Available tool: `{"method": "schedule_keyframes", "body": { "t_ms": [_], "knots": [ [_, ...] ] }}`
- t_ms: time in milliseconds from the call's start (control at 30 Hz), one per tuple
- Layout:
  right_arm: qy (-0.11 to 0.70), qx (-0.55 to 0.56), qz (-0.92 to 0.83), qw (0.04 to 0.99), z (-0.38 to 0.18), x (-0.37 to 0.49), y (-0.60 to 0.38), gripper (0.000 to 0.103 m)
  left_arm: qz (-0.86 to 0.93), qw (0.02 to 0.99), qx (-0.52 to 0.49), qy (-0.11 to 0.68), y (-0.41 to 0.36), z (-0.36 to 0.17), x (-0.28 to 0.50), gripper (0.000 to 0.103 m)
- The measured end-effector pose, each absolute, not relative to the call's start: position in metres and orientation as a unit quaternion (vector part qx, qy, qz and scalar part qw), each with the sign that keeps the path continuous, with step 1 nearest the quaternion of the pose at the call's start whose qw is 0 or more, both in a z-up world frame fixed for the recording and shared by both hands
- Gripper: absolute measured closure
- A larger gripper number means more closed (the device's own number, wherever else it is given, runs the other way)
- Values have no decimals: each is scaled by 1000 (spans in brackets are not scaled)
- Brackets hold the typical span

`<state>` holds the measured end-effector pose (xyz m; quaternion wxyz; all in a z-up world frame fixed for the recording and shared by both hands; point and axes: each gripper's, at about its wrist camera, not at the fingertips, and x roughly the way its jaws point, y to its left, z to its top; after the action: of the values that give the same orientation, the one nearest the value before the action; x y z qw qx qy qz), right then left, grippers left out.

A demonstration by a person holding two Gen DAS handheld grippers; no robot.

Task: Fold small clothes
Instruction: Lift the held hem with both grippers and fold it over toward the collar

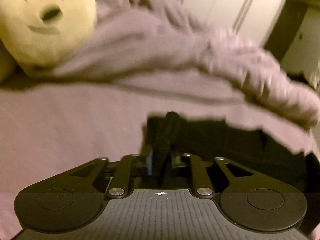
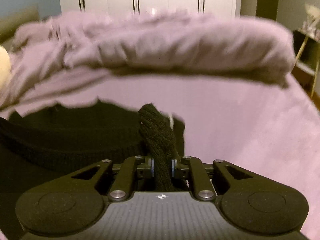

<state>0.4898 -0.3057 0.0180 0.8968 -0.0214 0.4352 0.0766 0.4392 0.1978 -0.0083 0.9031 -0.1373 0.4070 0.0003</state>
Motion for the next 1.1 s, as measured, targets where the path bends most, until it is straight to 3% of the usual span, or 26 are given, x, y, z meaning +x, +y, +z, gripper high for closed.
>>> {"method": "schedule_keyframes", "body": {
  "t_ms": [200,267,300,367,500,767,1033,1067,1100],
  "knots": [
    [443,-16,95,891,7,502,-311,80,-18,893,-119,433,182,-33,450,65],
    [442,-33,104,890,7,506,-308,80,-11,895,-118,430,183,-31,453,75],
    [440,-40,107,891,8,504,-306,82,-5,896,-118,428,184,-29,454,90],
    [440,-54,110,890,9,506,-301,91,7,899,-119,422,185,-24,455,93],
    [421,-75,134,894,24,501,-289,92,7,912,-123,392,188,2,446,93],
    [364,-43,104,925,59,522,-289,92,31,932,-129,338,194,36,471,93],
    [351,-29,14,936,39,562,-303,91,111,924,-149,335,214,14,499,90],
    [355,-29,8,934,33,566,-303,89,131,920,-150,337,215,8,503,84],
    [360,-32,-3,932,26,570,-301,75,157,916,-145,339,214,1,506,76]
  ]
}}
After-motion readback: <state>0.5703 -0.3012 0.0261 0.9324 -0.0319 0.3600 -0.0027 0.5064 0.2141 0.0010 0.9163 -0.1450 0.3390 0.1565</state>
